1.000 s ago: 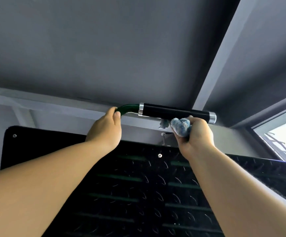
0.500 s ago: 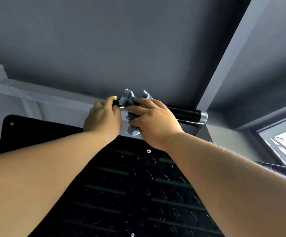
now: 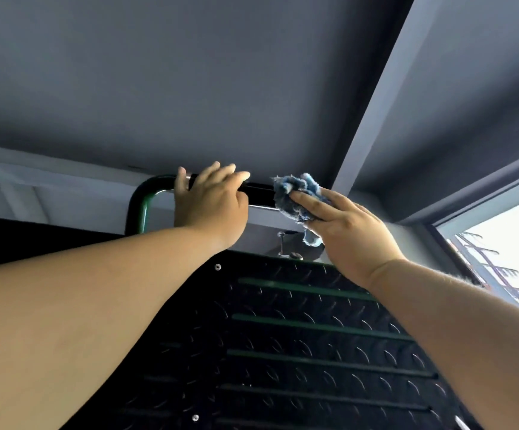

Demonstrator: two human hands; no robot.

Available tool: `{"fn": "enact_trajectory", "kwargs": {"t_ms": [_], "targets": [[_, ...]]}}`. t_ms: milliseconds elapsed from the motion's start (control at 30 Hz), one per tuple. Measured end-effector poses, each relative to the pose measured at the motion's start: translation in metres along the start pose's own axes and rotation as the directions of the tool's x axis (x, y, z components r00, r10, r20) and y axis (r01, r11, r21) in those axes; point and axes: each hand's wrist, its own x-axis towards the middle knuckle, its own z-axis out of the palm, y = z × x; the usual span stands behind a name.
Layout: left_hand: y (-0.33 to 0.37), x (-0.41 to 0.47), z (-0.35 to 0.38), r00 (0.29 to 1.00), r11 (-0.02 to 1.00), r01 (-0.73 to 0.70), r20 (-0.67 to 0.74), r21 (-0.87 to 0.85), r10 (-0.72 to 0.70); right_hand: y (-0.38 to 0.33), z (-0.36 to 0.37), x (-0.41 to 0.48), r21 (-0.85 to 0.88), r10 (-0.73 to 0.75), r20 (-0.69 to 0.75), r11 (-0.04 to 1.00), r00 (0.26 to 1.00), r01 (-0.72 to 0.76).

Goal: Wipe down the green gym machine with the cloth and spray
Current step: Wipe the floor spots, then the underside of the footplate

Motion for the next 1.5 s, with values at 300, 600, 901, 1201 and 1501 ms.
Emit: {"fn": "enact_trajectory", "kwargs": {"t_ms": [300, 600, 901, 1201, 1501], "targets": [[0.000, -0.009, 0.014, 0.978, 0.987, -0.151, -0.135, 0.046, 0.156, 0.004, -0.025, 0.032, 0.777, 0.663, 0.618, -0.430, 0.423, -0.461], [-0.007, -0.010, 0.007, 0.974, 0.978, -0.203, -0.091, 0.050, 0.206, -0.038, -0.020, 0.032, 0.540, 0.394, 0.826, -0.758, 0.404, -0.365], [-0.037, -0.046, 0.001, 0.943, 0.963, -0.259, -0.235, -0.071, 0.236, -0.082, 0.016, 0.069, 0.580, 0.489, 0.779, -0.800, 0.392, -0.155], [-0.101, -0.054, -0.020, 0.971, 0.968, -0.234, -0.074, -0.096, 0.227, -0.164, 0.015, 0.141, 0.493, 0.340, 0.788, -0.848, 0.514, -0.195], [-0.092, -0.090, -0.009, 0.949, 0.947, -0.303, 0.062, -0.107, 0.310, -0.139, 0.011, 0.092, 0.477, 0.399, 0.762, -0.879, 0.510, -0.025]]}}
